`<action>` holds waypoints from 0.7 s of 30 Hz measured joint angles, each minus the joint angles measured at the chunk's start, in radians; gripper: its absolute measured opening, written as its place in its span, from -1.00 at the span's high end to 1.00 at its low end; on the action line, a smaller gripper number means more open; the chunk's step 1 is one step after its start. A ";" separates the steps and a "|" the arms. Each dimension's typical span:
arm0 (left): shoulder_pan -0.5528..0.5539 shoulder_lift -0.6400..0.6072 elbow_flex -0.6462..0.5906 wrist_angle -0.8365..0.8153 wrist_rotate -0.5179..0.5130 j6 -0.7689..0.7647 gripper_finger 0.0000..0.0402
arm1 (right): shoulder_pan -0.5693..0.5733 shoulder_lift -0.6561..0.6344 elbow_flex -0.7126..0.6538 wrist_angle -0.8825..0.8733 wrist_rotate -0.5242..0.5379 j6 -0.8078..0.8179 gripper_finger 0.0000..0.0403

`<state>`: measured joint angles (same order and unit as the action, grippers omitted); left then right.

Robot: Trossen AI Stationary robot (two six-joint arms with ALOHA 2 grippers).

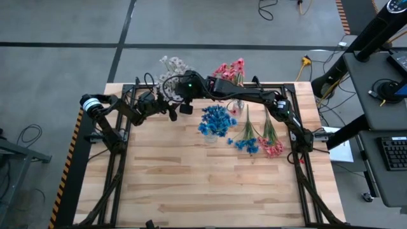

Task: Sort flowers into vase by color
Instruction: Put the white flowers into the left transparent vase

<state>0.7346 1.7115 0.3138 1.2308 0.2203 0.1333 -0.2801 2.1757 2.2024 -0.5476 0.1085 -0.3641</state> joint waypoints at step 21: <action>0.000 0.000 -0.001 0.000 -0.021 -0.018 0.29 | 0.039 -0.092 0.003 -0.060 0.019 0.034 0.05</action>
<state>0.7341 1.7115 0.3126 1.2308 0.1997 0.1155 -0.2413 2.0836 2.2053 -0.6078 0.1271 -0.3302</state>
